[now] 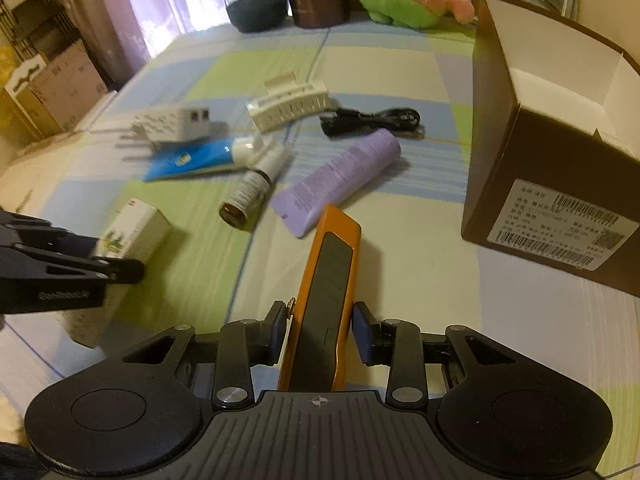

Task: Organize rigid objects
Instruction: 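Carry the parrot box and the orange tool over the brown box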

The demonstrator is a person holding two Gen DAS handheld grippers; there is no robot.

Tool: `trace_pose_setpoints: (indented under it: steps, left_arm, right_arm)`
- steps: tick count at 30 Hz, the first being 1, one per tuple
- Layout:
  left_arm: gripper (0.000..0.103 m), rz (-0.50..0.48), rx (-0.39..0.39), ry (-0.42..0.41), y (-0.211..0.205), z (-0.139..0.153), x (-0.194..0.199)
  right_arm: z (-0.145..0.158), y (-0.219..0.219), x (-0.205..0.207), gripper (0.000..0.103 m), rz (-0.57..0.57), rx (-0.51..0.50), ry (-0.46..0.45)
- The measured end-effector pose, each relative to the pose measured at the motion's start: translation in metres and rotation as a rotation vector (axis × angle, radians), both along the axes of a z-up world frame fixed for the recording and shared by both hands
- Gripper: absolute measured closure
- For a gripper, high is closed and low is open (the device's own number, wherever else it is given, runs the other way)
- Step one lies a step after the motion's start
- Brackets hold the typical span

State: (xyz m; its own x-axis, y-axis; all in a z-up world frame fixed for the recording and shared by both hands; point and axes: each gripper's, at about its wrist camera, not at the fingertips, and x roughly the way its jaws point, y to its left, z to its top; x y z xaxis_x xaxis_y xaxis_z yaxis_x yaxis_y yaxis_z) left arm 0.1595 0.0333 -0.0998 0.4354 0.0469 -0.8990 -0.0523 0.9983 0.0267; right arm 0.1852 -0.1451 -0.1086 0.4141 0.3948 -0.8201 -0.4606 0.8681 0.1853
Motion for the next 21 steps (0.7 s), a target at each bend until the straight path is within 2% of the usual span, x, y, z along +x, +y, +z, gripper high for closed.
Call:
trace_pose_setpoints:
  steps: [11, 21]
  left_arm:
    - [0.07, -0.074, -0.067, -0.114, -0.033, 0.056, 0.02]
    - [0.07, -0.196, -0.163, -0.217, -0.093, 0.103, 0.061]
  right_arm:
    - [0.052, -0.024, -0.004, 0.071, -0.008, 0.087, -0.057]
    - [0.098, -0.074, 0.008, 0.071, -0.092, 0.131, -0.158]
